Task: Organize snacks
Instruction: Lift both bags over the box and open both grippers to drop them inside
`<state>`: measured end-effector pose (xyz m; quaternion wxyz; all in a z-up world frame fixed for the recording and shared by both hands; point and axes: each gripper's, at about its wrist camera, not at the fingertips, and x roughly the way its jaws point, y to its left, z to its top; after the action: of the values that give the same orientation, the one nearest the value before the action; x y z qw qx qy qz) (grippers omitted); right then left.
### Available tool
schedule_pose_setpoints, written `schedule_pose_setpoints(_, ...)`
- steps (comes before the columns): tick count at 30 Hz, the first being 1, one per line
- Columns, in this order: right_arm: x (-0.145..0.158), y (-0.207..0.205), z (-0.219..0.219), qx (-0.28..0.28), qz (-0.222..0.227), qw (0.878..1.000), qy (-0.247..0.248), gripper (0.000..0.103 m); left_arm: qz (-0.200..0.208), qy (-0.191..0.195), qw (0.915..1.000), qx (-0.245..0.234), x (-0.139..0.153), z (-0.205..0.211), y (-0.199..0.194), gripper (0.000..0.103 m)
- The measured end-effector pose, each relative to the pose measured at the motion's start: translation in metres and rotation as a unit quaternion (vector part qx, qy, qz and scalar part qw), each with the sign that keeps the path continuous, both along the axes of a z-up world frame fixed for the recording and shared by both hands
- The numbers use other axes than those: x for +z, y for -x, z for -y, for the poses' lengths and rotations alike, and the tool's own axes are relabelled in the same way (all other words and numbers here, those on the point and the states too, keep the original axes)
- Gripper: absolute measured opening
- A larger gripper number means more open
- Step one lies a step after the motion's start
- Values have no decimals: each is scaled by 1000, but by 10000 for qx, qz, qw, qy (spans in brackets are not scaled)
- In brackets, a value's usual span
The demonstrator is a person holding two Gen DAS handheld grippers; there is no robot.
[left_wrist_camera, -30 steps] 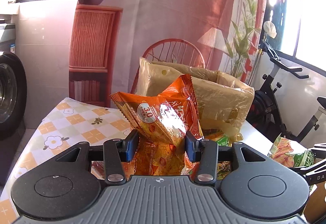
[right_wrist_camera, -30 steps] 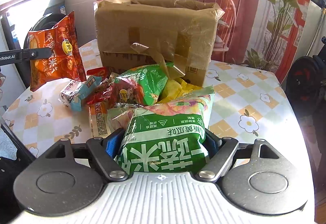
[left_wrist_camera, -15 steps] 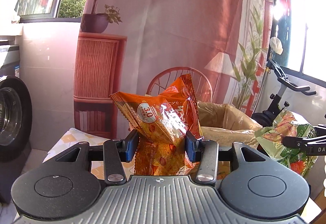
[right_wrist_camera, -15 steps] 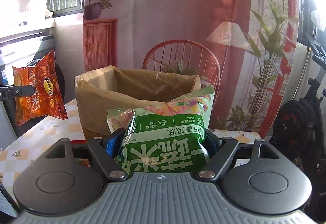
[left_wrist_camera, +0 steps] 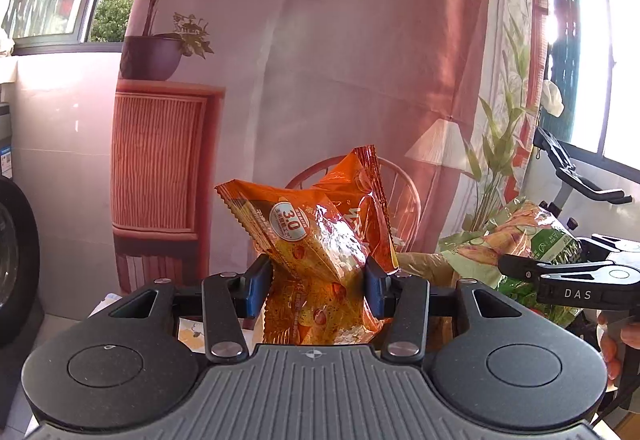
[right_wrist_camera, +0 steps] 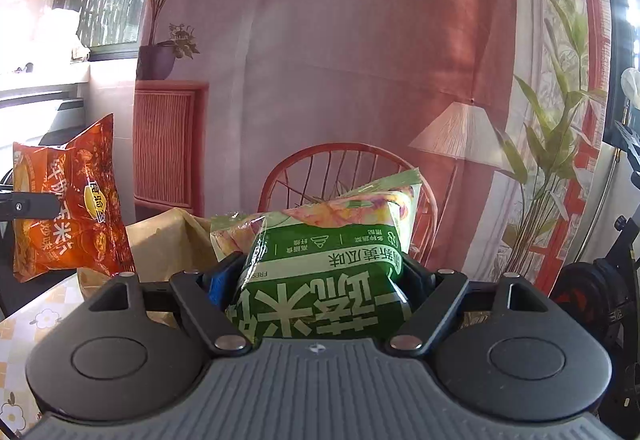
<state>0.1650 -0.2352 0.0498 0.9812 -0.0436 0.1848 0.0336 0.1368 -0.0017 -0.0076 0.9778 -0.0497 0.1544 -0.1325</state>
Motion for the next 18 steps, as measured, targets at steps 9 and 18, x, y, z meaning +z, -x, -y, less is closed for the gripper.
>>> schedule_pose_setpoints(9, -23, -57, -3, -164, -365, 9992, -46, 80, -58, -59, 9999, -122, -10, 16, -52, 51)
schedule_pose_setpoints(18, -42, -81, -5, -176, -747, 9970, -125, 81, -355, -184, 9987, -303, -27, 23, -80, 52)
